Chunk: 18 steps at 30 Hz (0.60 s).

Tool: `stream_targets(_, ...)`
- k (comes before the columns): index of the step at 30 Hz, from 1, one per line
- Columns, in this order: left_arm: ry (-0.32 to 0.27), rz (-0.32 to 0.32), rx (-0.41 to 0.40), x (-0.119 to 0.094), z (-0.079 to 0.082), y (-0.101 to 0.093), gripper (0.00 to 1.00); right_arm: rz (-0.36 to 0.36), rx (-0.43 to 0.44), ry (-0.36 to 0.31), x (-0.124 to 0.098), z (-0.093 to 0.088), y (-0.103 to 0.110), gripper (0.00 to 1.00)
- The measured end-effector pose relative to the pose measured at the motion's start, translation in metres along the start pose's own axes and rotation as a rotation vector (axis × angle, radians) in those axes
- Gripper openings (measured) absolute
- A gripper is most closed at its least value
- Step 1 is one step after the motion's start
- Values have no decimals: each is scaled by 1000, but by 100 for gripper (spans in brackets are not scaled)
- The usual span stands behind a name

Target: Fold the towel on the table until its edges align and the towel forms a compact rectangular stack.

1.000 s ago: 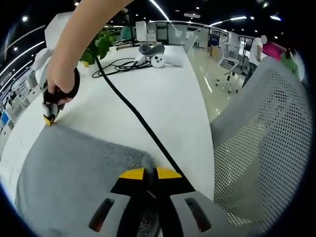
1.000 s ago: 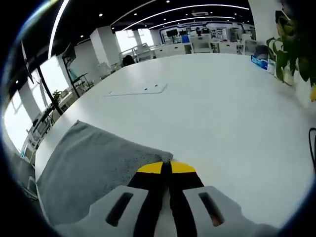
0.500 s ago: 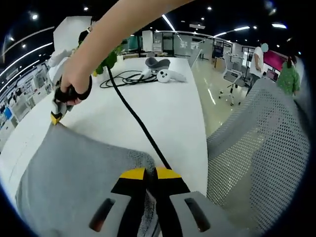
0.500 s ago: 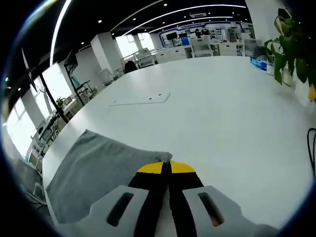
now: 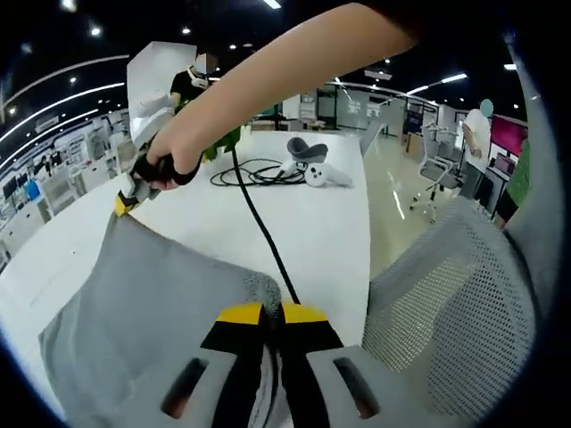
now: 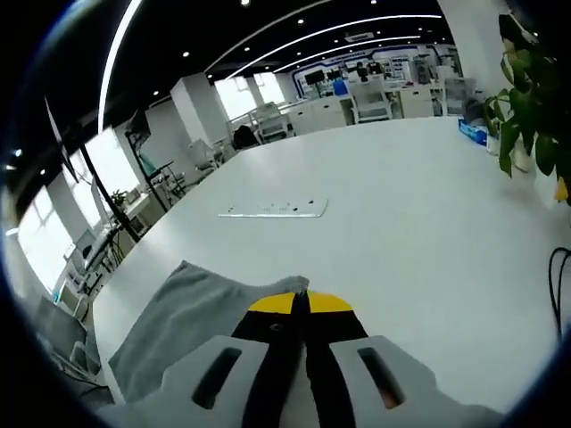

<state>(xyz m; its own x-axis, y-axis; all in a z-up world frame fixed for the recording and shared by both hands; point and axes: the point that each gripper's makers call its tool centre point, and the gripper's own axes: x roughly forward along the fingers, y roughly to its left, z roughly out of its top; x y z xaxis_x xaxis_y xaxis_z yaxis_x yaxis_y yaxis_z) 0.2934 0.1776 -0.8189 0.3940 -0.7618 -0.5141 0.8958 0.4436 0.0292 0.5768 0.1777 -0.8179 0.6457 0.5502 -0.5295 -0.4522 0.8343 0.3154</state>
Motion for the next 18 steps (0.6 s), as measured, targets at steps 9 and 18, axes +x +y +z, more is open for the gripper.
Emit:
stream_targets(9, -49, 36, 11, -15, 18, 0, 6, -7, -2, -8, -10, 21, 17, 0)
stream_targets(18, -95, 89, -23, -42, 22, 14, 6, -13, -26, -2, -12, 34, 37, 0)
